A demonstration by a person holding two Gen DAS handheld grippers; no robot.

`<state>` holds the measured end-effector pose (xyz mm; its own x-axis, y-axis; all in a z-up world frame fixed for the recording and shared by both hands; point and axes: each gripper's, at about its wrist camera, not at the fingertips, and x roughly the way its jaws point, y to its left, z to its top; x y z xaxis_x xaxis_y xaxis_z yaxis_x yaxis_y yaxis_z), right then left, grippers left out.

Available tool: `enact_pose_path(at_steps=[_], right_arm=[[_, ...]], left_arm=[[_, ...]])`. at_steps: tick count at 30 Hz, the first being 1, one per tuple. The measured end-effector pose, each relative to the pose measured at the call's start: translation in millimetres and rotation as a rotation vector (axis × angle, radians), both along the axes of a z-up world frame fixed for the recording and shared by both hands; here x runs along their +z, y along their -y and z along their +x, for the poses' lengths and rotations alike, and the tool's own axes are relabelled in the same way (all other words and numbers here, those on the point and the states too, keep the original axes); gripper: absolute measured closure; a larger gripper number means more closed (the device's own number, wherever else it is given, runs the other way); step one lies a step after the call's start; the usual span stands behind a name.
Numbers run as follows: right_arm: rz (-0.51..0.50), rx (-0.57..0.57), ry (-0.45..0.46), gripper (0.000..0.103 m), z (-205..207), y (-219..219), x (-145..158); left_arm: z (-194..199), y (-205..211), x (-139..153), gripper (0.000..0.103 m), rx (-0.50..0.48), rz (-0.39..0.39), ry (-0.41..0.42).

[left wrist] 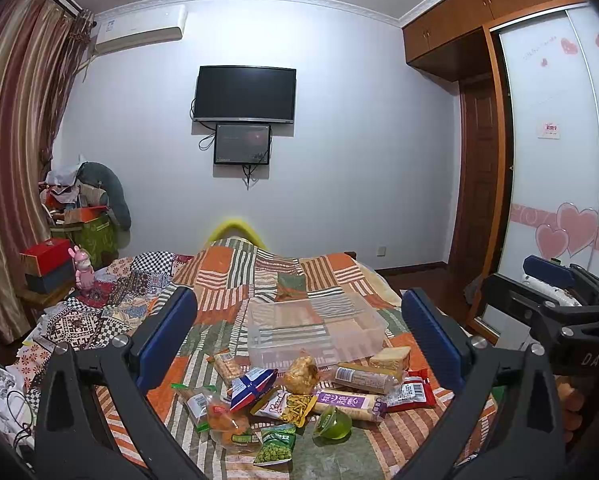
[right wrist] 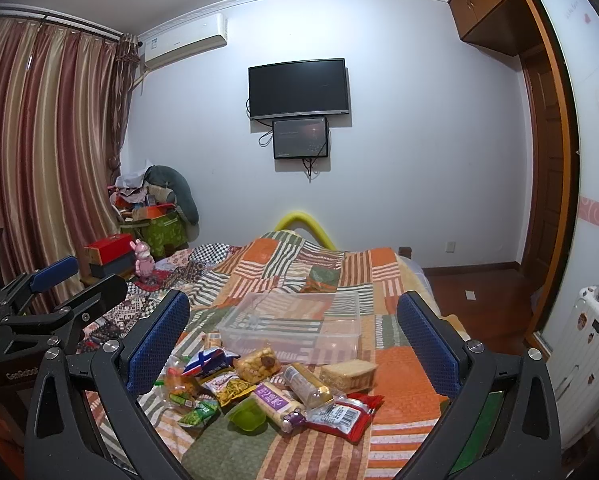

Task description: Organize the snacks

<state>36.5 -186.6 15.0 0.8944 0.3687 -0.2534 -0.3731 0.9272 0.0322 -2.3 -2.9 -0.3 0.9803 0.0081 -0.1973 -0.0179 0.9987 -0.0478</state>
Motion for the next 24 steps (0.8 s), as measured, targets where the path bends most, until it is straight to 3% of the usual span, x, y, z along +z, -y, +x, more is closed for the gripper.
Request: enact_pose_path(at_steps=[24], right_arm=[[-0.001, -0.005, -0.016, 0.000, 3.4, -0.8, -3.9]], left_arm=[[2.8, -3.0, -3.8, 0.001, -0.019, -0.015, -0.003]])
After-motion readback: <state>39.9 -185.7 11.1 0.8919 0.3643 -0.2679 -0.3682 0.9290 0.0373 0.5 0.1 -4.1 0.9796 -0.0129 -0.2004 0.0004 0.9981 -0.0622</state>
